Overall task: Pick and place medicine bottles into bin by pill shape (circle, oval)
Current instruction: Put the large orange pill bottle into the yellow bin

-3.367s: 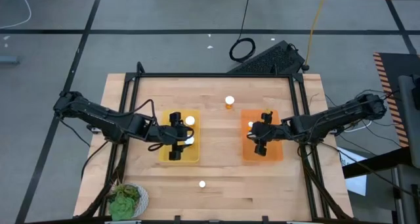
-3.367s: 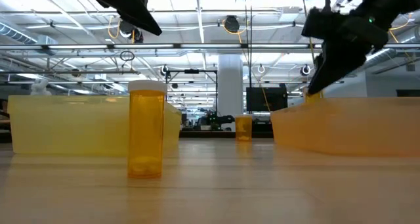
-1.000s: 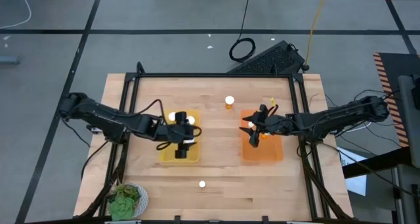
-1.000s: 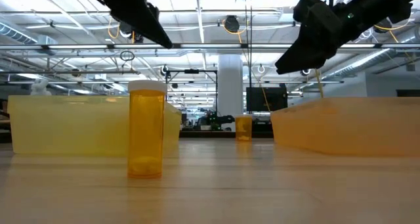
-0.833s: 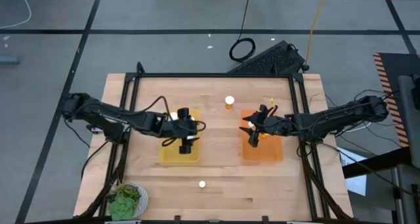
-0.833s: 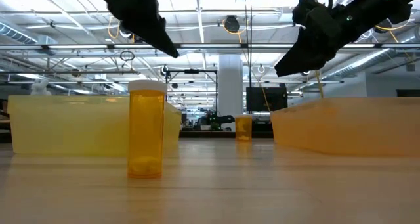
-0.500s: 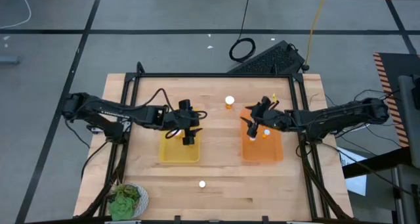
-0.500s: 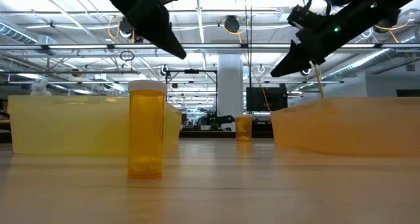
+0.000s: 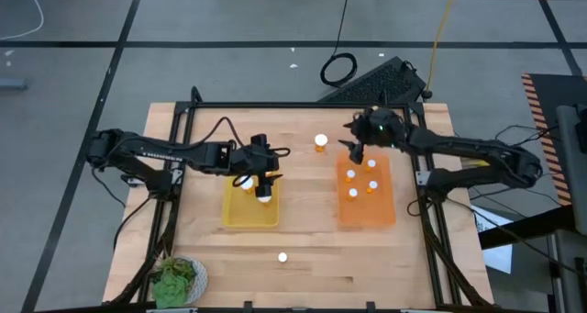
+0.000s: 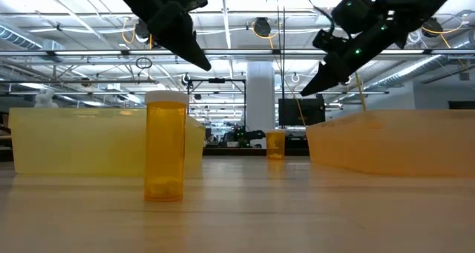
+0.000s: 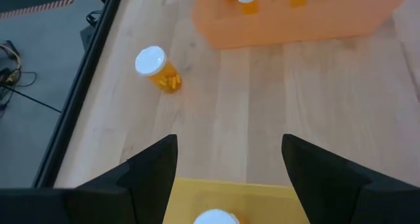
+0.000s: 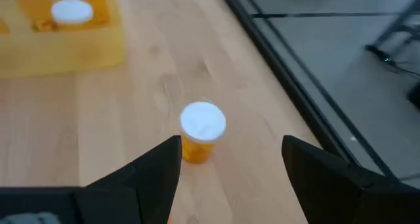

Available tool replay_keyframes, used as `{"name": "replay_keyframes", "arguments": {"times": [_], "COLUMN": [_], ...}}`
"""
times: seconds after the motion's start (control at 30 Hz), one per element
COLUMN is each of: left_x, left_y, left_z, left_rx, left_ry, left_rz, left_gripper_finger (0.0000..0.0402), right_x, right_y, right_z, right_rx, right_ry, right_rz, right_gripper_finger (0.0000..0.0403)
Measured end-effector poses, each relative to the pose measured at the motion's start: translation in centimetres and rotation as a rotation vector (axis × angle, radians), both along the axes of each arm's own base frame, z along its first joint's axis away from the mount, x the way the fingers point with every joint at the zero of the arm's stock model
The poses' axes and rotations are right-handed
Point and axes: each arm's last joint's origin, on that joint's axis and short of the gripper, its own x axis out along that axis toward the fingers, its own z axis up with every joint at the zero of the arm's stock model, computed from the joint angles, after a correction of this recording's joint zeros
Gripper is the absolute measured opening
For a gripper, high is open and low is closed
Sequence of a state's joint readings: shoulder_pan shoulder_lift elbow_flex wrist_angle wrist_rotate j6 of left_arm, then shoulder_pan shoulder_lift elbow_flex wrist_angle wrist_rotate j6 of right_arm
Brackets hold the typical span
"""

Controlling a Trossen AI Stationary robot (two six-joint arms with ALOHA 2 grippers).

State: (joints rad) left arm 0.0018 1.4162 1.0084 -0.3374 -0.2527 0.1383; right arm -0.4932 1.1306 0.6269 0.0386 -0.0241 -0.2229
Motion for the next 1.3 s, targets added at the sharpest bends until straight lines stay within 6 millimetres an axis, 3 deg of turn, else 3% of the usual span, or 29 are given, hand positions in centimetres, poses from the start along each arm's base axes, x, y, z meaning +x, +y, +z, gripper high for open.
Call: {"name": "replay_keyframes", "arguments": {"times": [0.27, 0.47, 0.77, 1.03, 1.3], "left_x": [0.0, 0.0, 0.0, 0.0, 0.0], "left_y": [0.1, 0.1, 0.0, 0.0, 0.0], "left_z": [0.0, 0.0, 0.0, 0.0, 0.0], "left_rx": [-0.025, -0.027, -0.047, -0.050, -0.050], "left_ry": [-0.001, 0.001, 0.003, 0.002, -0.003], "left_rz": [-0.030, -0.031, -0.054, -0.057, -0.057], "left_gripper_finger": [0.0273, 0.0273, 0.0273, 0.0273, 0.0273], "right_x": [2.5, 5.0, 7.3, 8.2, 8.4], "right_y": [-4.9, -6.7, -6.4, -6.0, -6.1], "right_z": [-0.1, -1.4, -2.5, -3.8, -4.7], "right_rx": [0.112, 0.183, 0.264, 0.221, 0.253], "right_ry": [0.103, 0.144, 0.187, 0.256, 0.266], "right_rz": [0.114, 0.172, 0.215, 0.168, 0.150], "right_gripper_finger": [0.0260, 0.0279, 0.0309, 0.0326, 0.0313]}}
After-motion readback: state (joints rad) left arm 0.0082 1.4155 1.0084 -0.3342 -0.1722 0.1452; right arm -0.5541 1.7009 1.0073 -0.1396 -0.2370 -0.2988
